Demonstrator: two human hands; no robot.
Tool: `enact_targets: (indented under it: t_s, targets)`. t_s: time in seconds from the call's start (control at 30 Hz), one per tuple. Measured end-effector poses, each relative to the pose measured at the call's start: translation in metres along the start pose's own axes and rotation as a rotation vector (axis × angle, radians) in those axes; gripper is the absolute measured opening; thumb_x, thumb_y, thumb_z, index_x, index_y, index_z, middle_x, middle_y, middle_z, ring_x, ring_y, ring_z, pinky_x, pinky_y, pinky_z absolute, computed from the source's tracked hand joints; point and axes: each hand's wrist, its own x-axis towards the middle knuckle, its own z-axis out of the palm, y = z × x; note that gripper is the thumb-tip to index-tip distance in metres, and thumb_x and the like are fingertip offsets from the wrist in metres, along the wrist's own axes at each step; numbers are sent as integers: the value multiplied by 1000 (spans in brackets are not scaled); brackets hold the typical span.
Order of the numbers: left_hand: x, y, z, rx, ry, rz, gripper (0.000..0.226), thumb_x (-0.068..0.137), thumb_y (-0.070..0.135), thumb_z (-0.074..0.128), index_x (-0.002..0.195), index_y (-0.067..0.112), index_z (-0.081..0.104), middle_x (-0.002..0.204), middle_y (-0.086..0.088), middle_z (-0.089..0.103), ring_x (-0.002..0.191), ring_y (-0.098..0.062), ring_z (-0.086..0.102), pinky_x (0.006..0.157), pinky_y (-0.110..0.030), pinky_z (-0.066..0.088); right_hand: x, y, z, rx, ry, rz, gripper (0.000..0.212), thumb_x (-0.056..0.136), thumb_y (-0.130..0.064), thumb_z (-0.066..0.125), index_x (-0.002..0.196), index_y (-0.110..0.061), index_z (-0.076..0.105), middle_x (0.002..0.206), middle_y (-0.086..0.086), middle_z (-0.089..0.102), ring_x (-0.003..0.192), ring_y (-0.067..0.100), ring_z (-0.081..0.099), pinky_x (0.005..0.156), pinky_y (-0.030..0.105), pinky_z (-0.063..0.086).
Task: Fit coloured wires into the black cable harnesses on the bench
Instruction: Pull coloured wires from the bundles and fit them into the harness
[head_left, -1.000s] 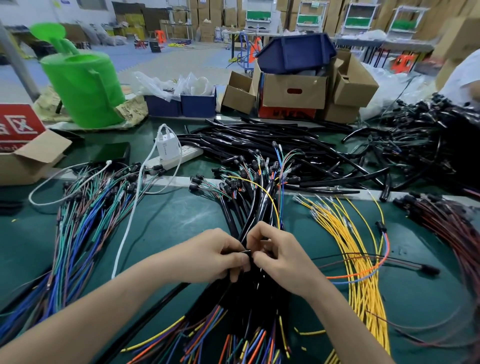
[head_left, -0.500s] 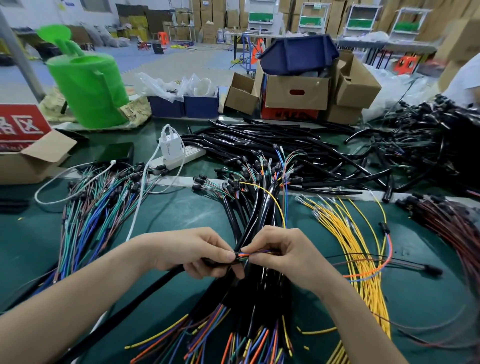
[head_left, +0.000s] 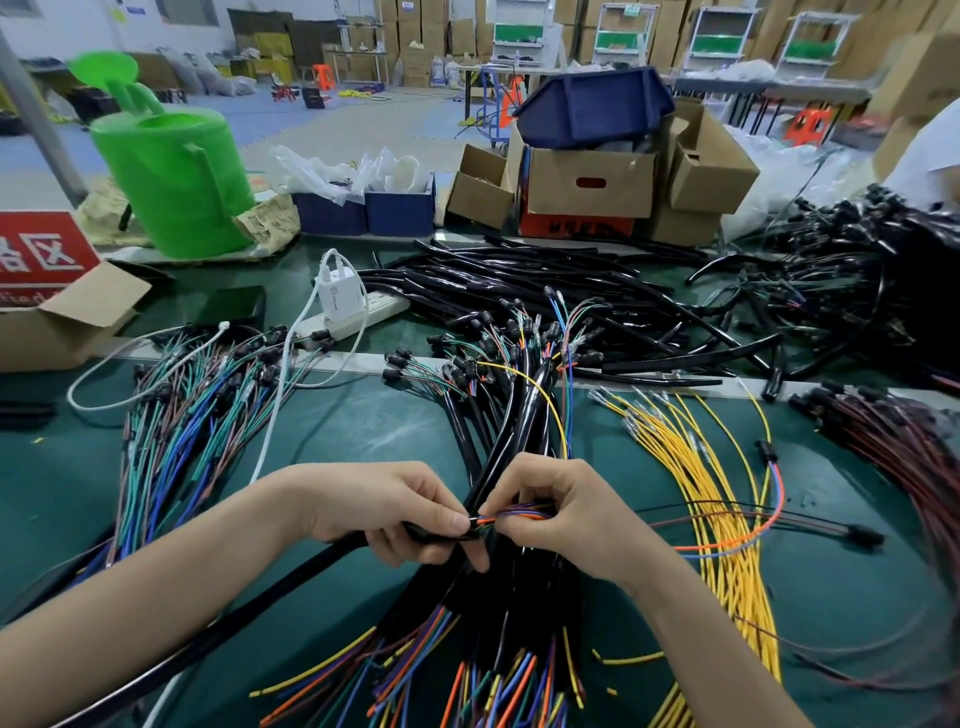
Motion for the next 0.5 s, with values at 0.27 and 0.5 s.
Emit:
enact_targets:
  t_s: [0.27, 0.5]
  targets:
    - [5, 2, -7, -38, -159, 8, 30, 97, 24, 45, 113, 10, 66, 61, 9, 47, 44, -1, 26, 39, -9, 19, -1, -6, -1, 37, -60, 14, 25, 76, 5, 65, 79, -20, 69, 80, 8, 63, 67, 15, 53, 64, 27, 42]
    - [8, 4, -7, -64, -151, -35, 30, 96, 22, 43, 111, 10, 67, 60, 8, 48, 43, 1, 26, 38, -8, 20, 0, -3, 0, -34, -39, 36, 28, 76, 4, 65, 76, -23, 68, 65, -10, 60, 58, 2, 50, 59, 14, 38]
